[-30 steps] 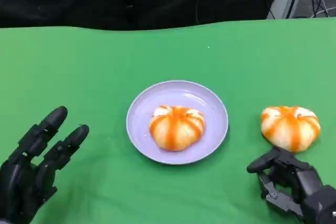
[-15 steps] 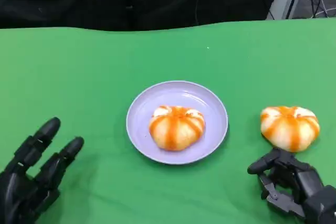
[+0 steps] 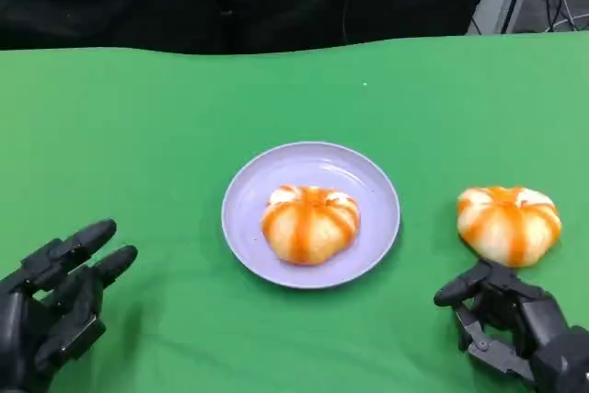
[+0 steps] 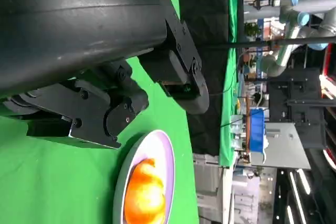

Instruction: Grasp the bread from the table and place it into the plate.

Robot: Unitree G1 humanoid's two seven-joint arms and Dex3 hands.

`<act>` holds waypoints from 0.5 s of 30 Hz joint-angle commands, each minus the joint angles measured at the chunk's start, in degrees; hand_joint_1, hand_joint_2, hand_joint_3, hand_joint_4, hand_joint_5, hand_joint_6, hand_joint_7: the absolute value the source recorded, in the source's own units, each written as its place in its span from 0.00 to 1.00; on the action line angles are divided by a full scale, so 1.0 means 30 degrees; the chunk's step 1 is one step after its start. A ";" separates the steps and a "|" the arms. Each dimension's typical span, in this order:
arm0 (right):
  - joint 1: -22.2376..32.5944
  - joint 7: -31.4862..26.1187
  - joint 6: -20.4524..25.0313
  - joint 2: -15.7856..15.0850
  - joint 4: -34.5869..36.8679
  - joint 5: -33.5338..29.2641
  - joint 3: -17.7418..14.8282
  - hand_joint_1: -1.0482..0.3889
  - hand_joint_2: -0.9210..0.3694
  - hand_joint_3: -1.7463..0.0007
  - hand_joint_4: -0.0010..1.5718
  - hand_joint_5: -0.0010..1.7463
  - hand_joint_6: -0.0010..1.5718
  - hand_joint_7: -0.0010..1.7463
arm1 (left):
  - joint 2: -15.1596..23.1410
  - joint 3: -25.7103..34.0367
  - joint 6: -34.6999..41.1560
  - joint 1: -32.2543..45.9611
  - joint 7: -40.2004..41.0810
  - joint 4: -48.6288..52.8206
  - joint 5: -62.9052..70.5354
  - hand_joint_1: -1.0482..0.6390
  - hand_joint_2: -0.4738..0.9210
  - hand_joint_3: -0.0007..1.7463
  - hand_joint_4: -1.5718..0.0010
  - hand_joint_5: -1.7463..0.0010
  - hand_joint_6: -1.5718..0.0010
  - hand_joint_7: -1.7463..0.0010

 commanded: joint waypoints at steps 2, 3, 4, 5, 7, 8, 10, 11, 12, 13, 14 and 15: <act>0.0224 0.0082 0.0084 -0.0340 0.0123 0.0175 -0.0146 0.63 0.06 0.63 0.43 1.00 0.47 0.71 | 0.0140 -0.0142 -0.0782 -0.0182 0.1434 0.0103 0.0622 0.68 0.80 0.60 0.18 0.68 0.15 0.87; 0.0224 0.0087 0.0048 -0.0357 0.0132 0.0151 -0.0132 0.63 0.06 0.63 0.43 1.00 0.47 0.71 | 0.0230 -0.0225 -0.1134 -0.0184 0.1634 0.0245 0.0905 0.68 0.78 0.62 0.23 0.51 0.16 0.77; 0.0222 0.0065 0.0023 -0.0371 0.0138 0.0113 -0.0120 0.62 0.06 0.63 0.44 1.00 0.47 0.71 | 0.0304 -0.0326 -0.1430 -0.0165 0.1845 0.0305 0.1190 0.68 0.76 0.64 0.27 0.38 0.21 0.60; 0.0219 0.0034 0.0014 -0.0381 0.0141 0.0075 -0.0110 0.62 0.06 0.63 0.44 1.00 0.47 0.71 | 0.0352 -0.0414 -0.1665 -0.0148 0.2011 0.0354 0.1402 0.68 0.72 0.68 0.31 0.26 0.27 0.42; 0.0225 -0.0033 0.0034 -0.0392 0.0121 0.0009 -0.0098 0.62 0.06 0.63 0.44 1.00 0.47 0.71 | 0.0364 -0.0533 -0.1744 -0.0104 0.2215 0.0353 0.1558 0.67 0.69 0.72 0.34 0.18 0.32 0.31; 0.0216 -0.0020 0.0078 -0.0379 0.0122 0.0036 -0.0108 0.62 0.06 0.63 0.44 1.00 0.47 0.71 | 0.0358 -0.0581 -0.1718 -0.0100 0.2298 0.0386 0.1587 0.67 0.68 0.73 0.34 0.16 0.34 0.28; 0.0200 0.0064 0.0095 -0.0362 0.0157 0.0126 -0.0132 0.63 0.06 0.63 0.44 1.00 0.47 0.71 | 0.0409 -0.0660 -0.1767 -0.0106 0.2376 0.0535 0.1655 0.66 0.67 0.75 0.35 0.13 0.36 0.24; 0.0195 0.0091 0.0091 -0.0359 0.0170 0.0153 -0.0139 0.63 0.06 0.63 0.44 1.00 0.47 0.71 | 0.0434 -0.0695 -0.1808 -0.0114 0.2402 0.0590 0.1668 0.66 0.67 0.75 0.35 0.12 0.37 0.23; 0.0206 0.0062 0.0116 -0.0342 0.0133 0.0142 -0.0137 0.63 0.06 0.63 0.44 1.00 0.47 0.71 | 0.0463 -0.0731 -0.1894 -0.0120 0.2554 0.0648 0.1770 0.66 0.67 0.75 0.35 0.11 0.37 0.23; 0.0214 0.0036 0.0133 -0.0327 0.0104 0.0133 -0.0136 0.62 0.06 0.63 0.44 1.00 0.47 0.71 | 0.0484 -0.0761 -0.1932 -0.0115 0.2733 0.0679 0.1884 0.65 0.66 0.76 0.36 0.10 0.38 0.21; 0.0215 0.0017 0.0137 -0.0316 0.0100 0.0127 -0.0136 0.62 0.06 0.63 0.44 1.00 0.48 0.71 | 0.0508 -0.0787 -0.1960 -0.0101 0.2961 0.0716 0.2036 0.65 0.66 0.76 0.36 0.09 0.39 0.21; 0.0208 0.0004 0.0132 -0.0312 0.0112 0.0119 -0.0136 0.62 0.06 0.63 0.44 1.00 0.48 0.71 | 0.0528 -0.0812 -0.1972 -0.0086 0.3193 0.0747 0.2186 0.65 0.66 0.76 0.36 0.09 0.39 0.20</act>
